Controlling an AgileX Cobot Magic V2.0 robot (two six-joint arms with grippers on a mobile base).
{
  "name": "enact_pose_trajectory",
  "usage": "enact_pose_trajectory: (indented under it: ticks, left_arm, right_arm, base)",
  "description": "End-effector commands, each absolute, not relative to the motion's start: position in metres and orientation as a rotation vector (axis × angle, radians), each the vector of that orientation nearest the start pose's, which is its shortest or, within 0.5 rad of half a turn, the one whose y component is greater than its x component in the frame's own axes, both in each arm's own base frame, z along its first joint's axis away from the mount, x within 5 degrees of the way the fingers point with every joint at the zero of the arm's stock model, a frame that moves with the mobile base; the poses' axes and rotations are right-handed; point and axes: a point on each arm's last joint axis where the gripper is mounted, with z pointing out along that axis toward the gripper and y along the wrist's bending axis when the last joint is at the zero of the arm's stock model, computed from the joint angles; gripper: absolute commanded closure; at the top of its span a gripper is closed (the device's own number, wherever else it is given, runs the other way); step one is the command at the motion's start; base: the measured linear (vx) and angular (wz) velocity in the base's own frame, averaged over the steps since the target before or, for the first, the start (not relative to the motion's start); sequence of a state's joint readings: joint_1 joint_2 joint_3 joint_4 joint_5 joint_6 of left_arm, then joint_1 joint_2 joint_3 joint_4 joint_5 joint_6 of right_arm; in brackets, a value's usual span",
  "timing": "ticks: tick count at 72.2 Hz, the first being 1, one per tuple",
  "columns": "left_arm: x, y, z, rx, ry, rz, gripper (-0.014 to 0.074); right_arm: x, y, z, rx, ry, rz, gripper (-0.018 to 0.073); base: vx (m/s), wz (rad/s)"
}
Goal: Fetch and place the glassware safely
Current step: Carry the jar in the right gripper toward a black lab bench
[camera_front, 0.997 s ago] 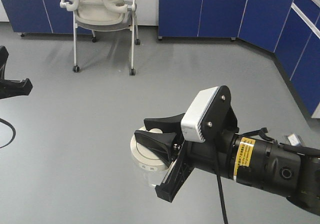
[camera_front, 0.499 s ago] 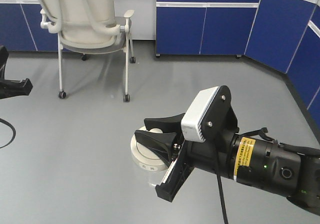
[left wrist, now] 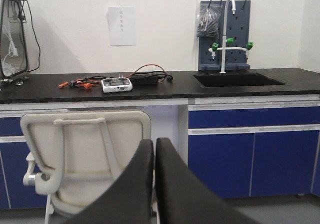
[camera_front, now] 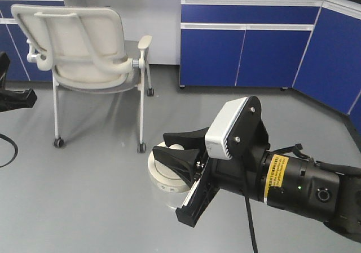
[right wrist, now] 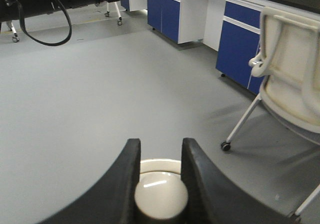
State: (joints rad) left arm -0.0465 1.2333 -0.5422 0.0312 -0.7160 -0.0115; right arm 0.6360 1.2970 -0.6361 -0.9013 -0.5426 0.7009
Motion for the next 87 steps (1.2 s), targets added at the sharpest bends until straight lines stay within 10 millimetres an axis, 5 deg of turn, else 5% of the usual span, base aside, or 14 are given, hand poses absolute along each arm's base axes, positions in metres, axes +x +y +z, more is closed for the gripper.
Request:
enact_pose_trajectory:
  ticks: [1,40,87]
  left_arm:
    - [0.2500,-0.0132,0.3090,0.045,1.335,-0.052,0.0595]
    - [0.2500,-0.0132,0.3090,0.045,1.335,-0.052,0.0595]
    - [0.2500,-0.0132,0.3090,0.045,1.335,-0.052,0.0595]
  right_arm:
    - [0.1875,0.1878,0.2935,-0.919,1.439,0.797,0.0563]
    - [0.1875,0.1878,0.2935,-0.919,1.439,0.797,0.0563]
    - [0.1875,0.1878,0.2935,-0.919,1.439,0.797,0.0563]
  base:
    - [0.57,0.03]
    - [0.42,-0.15]
    - [0.24,-0.70]
